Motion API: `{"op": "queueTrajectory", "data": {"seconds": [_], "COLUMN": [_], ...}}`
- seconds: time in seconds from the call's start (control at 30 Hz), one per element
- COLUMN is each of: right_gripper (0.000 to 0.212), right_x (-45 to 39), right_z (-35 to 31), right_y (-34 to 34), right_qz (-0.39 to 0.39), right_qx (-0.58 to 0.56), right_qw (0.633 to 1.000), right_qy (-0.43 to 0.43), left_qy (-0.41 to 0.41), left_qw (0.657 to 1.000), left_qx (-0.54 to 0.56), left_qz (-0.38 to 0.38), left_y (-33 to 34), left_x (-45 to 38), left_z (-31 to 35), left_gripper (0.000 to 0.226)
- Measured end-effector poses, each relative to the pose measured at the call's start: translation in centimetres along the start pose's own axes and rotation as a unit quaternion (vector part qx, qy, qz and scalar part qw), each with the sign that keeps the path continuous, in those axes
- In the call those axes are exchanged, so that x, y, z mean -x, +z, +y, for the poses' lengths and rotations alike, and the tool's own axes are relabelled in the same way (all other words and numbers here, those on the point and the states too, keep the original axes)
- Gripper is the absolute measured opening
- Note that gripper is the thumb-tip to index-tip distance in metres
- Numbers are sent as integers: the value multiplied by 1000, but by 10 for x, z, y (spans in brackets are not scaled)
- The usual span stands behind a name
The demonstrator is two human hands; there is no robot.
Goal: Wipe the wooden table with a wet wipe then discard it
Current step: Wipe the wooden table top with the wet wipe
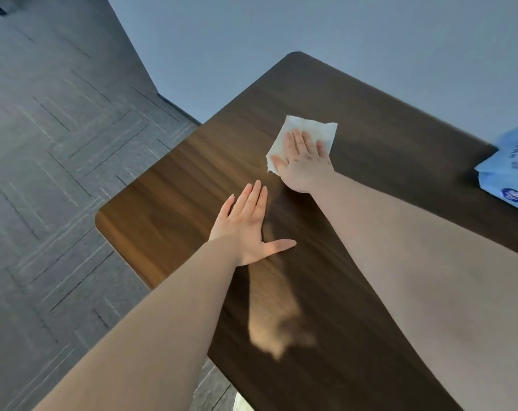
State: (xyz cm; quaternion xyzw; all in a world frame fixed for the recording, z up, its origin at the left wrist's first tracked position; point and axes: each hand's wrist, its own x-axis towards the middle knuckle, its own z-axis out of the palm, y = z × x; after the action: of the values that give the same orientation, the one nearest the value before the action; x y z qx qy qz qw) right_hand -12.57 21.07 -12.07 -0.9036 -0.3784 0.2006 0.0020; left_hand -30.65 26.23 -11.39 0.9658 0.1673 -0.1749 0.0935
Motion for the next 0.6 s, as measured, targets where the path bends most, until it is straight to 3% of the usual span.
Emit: {"op": "queueTrajectory", "data": {"seconds": [0.3, 0.6], "right_gripper": [65, 67], "right_x": [-22, 82], "right_z": [-13, 74], "right_y": [-9, 10], "right_qz": [8, 1], "right_qx": [-1, -62], "right_qw": [1000, 995], "right_qy": [-10, 82], "left_qy": [-3, -12], "left_qw": [1000, 997], "left_qx": [6, -52], "left_qz": [-1, -56], "left_y": [1, -13], "left_x": [-3, 4], "left_z": [-1, 16], "left_gripper": [111, 112]}}
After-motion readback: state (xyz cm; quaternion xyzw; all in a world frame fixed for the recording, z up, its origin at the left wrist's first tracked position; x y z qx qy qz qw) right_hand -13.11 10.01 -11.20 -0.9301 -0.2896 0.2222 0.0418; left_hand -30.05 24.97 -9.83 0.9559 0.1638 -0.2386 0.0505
